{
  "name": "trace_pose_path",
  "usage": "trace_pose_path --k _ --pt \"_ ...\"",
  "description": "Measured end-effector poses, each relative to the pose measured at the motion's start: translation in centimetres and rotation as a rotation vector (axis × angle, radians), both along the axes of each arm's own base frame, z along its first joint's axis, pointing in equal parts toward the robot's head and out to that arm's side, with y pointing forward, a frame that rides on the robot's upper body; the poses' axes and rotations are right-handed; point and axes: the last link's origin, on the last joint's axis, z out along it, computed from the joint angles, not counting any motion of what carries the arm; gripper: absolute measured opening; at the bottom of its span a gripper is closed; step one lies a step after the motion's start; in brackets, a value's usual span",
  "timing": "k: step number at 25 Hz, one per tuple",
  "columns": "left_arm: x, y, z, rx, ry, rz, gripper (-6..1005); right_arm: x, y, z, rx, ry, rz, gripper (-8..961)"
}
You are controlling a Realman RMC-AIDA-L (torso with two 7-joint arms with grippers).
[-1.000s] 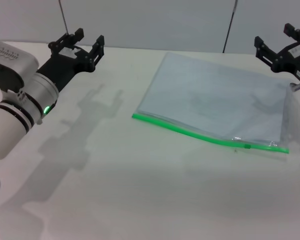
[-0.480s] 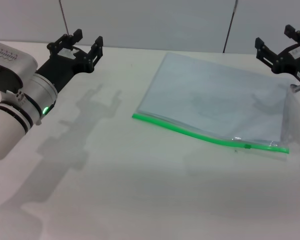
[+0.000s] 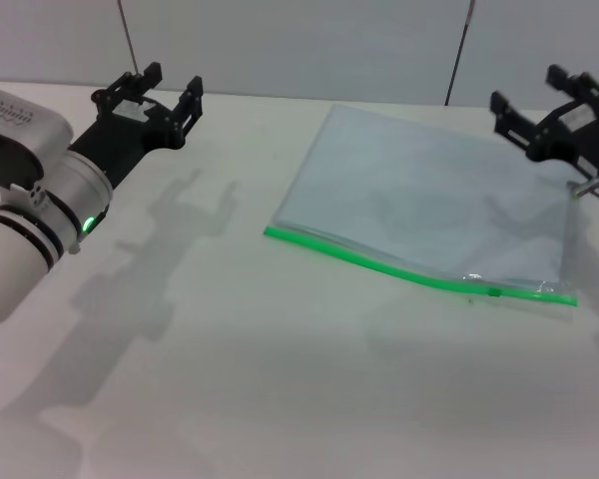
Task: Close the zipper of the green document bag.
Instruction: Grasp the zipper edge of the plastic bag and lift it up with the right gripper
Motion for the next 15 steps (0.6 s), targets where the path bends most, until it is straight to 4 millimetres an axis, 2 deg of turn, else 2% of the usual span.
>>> trace_pose_path --k 6,15 --pt "-0.4 -0.2 0.1 0.0 0.004 0.009 547 1.2 -1.0 0.0 -0.187 -0.005 -0.007 816" --pt "-0.8 -0.4 0.1 -0.004 0.012 0.016 545 3.9 -4.4 1.1 -0.383 -0.155 0.093 816"
